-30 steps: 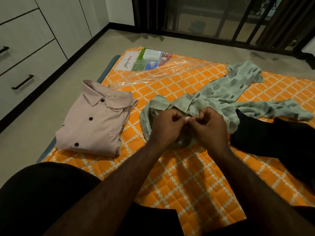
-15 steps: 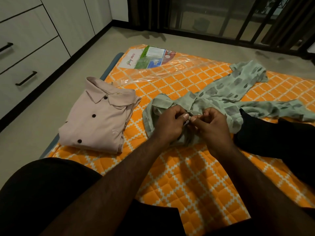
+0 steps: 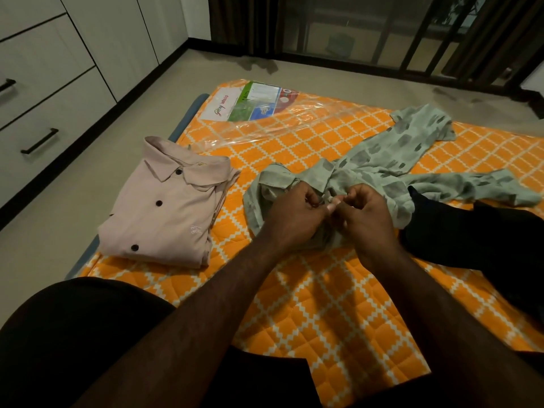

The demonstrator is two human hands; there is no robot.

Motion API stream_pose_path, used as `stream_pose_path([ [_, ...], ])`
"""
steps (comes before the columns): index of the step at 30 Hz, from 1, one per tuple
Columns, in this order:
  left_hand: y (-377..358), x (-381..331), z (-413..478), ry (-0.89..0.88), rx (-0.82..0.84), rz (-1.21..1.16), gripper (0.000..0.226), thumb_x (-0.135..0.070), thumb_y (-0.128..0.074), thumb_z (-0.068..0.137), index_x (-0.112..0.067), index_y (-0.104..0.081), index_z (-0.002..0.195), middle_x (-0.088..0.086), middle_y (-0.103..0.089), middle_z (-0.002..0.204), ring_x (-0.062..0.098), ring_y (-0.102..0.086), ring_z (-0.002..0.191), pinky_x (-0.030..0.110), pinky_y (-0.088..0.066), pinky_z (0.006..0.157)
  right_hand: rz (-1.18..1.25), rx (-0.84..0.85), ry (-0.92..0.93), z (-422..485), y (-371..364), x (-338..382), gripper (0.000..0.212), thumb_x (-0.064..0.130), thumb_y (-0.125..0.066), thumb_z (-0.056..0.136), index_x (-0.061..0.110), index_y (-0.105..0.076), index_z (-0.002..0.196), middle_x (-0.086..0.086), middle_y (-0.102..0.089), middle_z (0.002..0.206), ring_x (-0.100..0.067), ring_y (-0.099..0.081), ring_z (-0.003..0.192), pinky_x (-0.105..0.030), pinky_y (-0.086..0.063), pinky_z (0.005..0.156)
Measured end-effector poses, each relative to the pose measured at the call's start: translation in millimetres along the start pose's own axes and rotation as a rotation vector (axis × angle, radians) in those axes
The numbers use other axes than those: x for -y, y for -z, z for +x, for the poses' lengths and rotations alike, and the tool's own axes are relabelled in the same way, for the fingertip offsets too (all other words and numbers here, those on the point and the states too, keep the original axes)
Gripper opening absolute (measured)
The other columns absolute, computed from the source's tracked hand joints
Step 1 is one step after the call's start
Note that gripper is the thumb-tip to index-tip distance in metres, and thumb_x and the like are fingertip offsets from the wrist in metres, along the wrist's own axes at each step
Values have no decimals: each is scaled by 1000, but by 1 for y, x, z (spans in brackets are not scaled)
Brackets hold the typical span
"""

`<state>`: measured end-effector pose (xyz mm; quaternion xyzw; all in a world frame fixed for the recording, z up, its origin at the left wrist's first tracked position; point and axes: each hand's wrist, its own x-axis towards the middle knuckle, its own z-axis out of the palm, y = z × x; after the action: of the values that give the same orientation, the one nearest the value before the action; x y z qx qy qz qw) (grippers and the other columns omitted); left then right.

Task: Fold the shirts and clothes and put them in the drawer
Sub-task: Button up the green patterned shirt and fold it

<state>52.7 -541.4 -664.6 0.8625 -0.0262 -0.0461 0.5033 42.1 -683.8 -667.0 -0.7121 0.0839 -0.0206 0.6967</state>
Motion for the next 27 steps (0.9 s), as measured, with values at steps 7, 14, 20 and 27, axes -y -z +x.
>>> stream_pose_path([
  [7,5,-2,-1,-1,292,368,31,-15,-68,89,-16,-60,120,4,-65,108,25,-63,102,27,-41,71,63,16,89,2,0,3,28,-5,-53,101,14,-43,83,-8,-55,82,-13,-62,76,-26,-56,71],
  [14,12,-16,-14,364,655,-646,67,-3,-60,99,-39,-33,147,13,-63,133,31,-74,80,36,-60,58,169,9,80,9,5,5,27,1,-51,104,17,-46,83,-12,-51,85,-27,-53,86,-40,-55,70],
  [20,-1,-5,-5,231,332,-286,51,-11,-56,101,-27,-40,147,7,-62,127,27,-70,73,31,-52,55,272,-23,24,12,9,8,27,0,-48,104,17,-47,84,-17,-50,96,-34,-52,94,-51,-51,77],
  [27,-1,9,0,220,217,-350,35,-52,-63,96,-23,-72,112,2,-75,90,17,-66,66,32,-54,57,285,-40,-23,13,12,6,25,0,-48,105,16,-49,85,-12,-58,87,-24,-60,79,-39,-53,67],
])
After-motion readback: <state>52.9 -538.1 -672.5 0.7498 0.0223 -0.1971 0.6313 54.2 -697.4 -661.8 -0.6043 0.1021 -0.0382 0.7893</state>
